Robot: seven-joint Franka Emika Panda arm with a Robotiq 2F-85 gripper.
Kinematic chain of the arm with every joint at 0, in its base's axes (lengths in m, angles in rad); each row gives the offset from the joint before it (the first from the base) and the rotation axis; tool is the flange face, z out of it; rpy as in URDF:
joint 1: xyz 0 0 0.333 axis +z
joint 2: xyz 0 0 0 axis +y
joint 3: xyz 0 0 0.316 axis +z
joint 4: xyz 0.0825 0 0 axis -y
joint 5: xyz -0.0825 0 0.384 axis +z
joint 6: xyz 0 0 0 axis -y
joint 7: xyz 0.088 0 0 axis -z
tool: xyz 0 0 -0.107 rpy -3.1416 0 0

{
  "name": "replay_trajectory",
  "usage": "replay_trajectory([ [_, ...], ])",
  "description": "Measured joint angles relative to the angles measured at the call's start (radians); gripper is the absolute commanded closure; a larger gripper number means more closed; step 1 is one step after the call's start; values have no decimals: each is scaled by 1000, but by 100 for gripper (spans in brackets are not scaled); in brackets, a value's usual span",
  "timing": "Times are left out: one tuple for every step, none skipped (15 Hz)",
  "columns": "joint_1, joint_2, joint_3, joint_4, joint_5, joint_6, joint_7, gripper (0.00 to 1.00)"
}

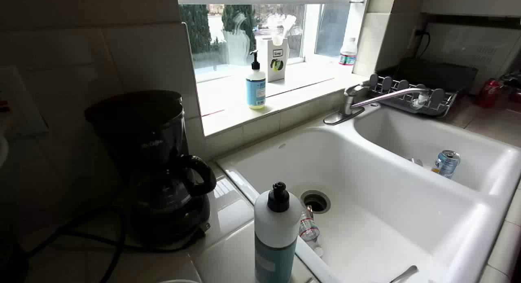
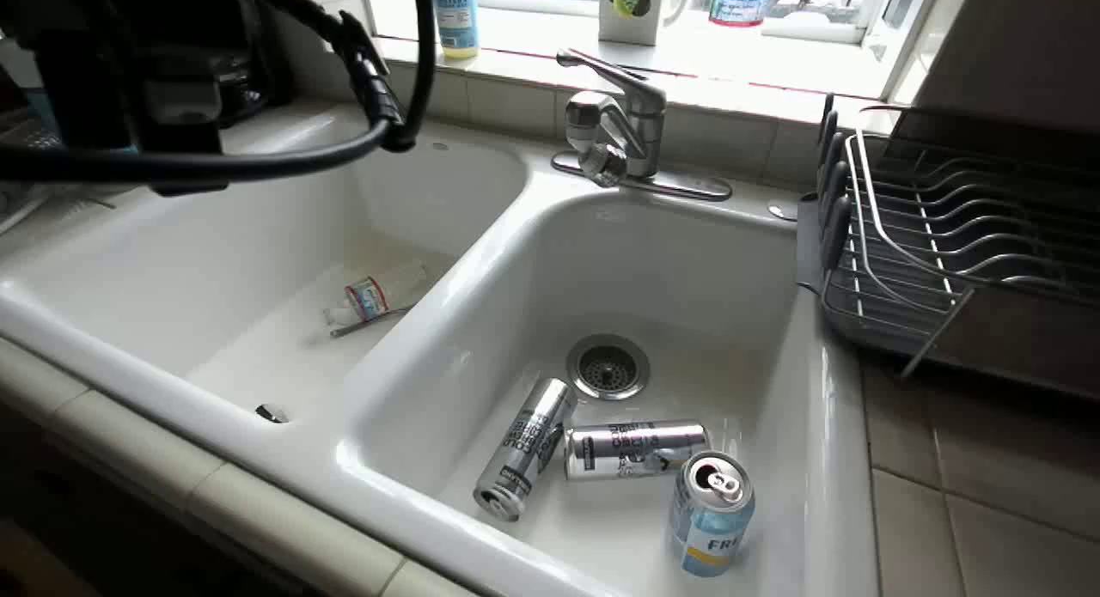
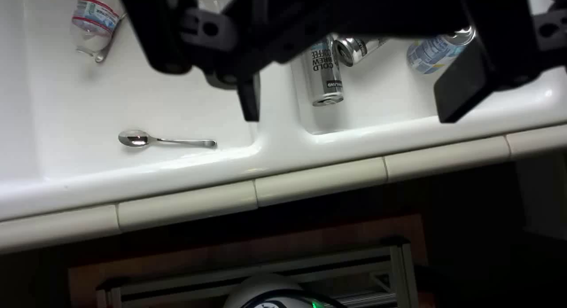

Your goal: Put the blue bottle on the window seal

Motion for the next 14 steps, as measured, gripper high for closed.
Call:
replay_trajectory([
  [0,0,0,0,0,0,0,0],
  [0,0,0,0,0,0,0,0],
  [5,0,0,0,0,4,-4,0],
  [16,1,2,0,0,14,-12,0],
  [36,2,6,-1,1,38,-32,0],
  [61,3,15,-2,7,69,-50,0],
  [90,6,26,-2,15,99,-62,0],
  [122,9,42,-1,24,131,-70,0],
  [152,13,61,0,36,163,-77,0],
  [184,19,82,3,50,194,-81,0],
  [215,25,106,12,64,221,-83,0],
  [246,31,131,25,77,245,-84,0],
  [273,38,152,41,87,269,-90,0],
  [298,43,169,59,92,288,-102,0],
])
